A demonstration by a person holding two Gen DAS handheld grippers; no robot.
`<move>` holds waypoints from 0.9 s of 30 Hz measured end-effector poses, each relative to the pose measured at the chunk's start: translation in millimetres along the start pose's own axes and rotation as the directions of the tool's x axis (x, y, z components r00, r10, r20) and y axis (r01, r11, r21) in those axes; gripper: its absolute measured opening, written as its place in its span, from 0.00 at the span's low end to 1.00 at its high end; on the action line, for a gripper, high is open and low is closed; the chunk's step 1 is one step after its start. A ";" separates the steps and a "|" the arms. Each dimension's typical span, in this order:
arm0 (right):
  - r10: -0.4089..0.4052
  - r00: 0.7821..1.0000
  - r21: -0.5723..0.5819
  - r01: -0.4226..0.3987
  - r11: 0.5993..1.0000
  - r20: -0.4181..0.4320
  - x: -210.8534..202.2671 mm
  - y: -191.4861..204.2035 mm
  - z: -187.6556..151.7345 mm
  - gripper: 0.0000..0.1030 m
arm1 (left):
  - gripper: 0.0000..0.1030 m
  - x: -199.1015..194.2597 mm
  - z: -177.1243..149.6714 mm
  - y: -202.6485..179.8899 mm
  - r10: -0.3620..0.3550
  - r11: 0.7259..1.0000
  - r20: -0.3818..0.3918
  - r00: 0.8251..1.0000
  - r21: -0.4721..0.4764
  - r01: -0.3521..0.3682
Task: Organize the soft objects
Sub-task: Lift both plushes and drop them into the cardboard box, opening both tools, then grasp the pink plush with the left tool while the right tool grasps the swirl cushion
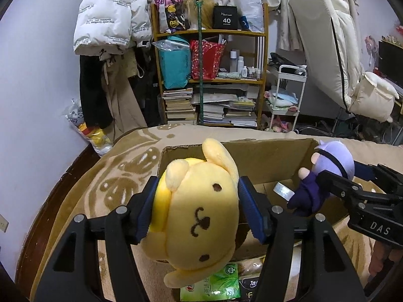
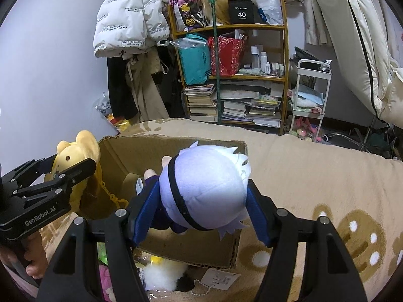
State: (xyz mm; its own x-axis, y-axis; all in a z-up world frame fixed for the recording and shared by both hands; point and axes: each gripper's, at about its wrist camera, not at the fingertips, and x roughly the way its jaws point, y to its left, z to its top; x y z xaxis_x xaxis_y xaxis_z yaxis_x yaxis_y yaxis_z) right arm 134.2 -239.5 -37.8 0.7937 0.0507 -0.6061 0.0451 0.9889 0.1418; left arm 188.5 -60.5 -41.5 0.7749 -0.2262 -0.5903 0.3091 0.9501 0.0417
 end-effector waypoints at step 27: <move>-0.005 1.000 0.039 0.005 0.999 -0.010 -51.9 -2.6 -9.7 0.95 | 0.92 -59.6 -5.6 10.0 0.027 0.999 0.001 1.000 -0.037 -0.027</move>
State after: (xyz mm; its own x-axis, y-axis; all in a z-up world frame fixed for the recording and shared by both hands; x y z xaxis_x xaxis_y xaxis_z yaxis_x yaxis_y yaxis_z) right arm 87.0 -243.4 -14.3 0.7872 0.0477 -0.6149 0.0724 0.9830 0.1688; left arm 142.3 -36.3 -10.5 0.7832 -0.2007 -0.5885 0.2677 0.9631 0.0278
